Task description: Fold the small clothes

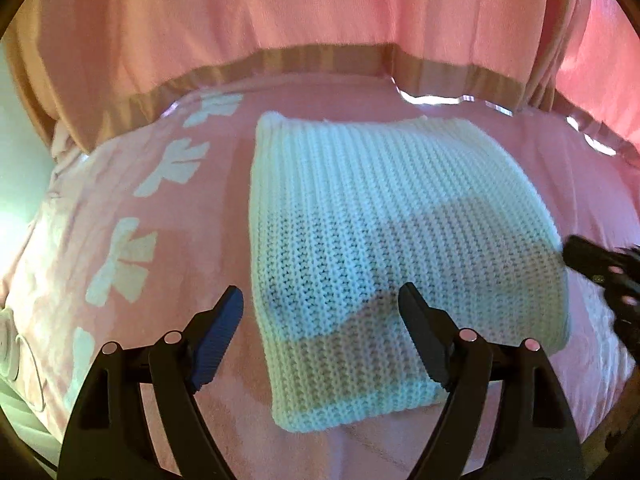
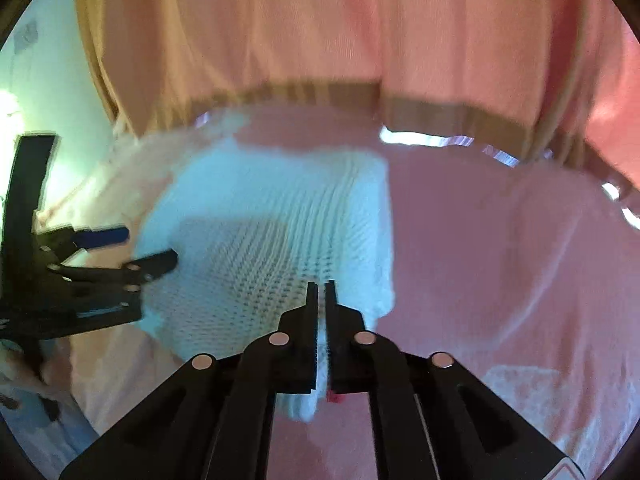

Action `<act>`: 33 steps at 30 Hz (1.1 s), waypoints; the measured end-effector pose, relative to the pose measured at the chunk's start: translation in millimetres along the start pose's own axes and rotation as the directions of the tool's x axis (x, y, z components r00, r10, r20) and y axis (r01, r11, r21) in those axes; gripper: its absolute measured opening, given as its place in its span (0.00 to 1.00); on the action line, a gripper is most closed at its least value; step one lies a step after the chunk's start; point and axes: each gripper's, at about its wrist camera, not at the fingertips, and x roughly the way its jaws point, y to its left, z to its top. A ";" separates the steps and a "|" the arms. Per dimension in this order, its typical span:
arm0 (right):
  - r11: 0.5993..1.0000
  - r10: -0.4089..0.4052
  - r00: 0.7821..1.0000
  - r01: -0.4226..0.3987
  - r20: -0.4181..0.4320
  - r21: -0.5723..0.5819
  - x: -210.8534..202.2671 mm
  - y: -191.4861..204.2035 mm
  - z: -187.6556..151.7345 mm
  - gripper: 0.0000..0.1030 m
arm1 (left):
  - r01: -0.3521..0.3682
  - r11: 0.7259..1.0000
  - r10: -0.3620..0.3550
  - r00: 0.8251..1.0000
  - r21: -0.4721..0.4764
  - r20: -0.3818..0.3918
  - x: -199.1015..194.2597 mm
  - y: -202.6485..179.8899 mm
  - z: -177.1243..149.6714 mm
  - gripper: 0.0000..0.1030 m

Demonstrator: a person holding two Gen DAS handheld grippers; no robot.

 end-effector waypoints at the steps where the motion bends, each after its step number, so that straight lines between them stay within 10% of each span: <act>1: 1.000 -0.017 0.999 0.017 0.032 0.010 -10.0 -1.9 -4.4 0.10 | 0.001 1.000 -0.001 1.000 -0.011 0.017 -5.1 -0.2 -1.0 0.77; 4: 0.997 -0.069 0.995 0.065 0.073 0.052 -29.0 -5.9 -17.5 0.15 | 0.001 0.999 0.002 0.997 -0.050 0.075 -21.0 -2.6 -5.3 0.81; 7: 0.986 -0.114 0.990 0.102 0.088 0.130 -37.3 -12.8 -31.8 0.40 | -0.022 0.998 0.030 0.991 -0.065 0.131 -34.3 -10.5 -11.0 0.86; 19: 0.958 -0.276 0.958 0.267 0.081 0.107 -45.0 -17.9 -65.4 0.54 | -0.107 0.990 0.125 0.968 -0.095 0.217 -53.3 -36.2 -48.6 0.89; 33: 0.968 -0.244 0.968 0.239 0.064 0.071 -40.6 -3.9 -80.1 0.55 | -0.113 0.992 0.124 0.964 -0.058 0.237 -58.7 -45.2 -66.1 0.90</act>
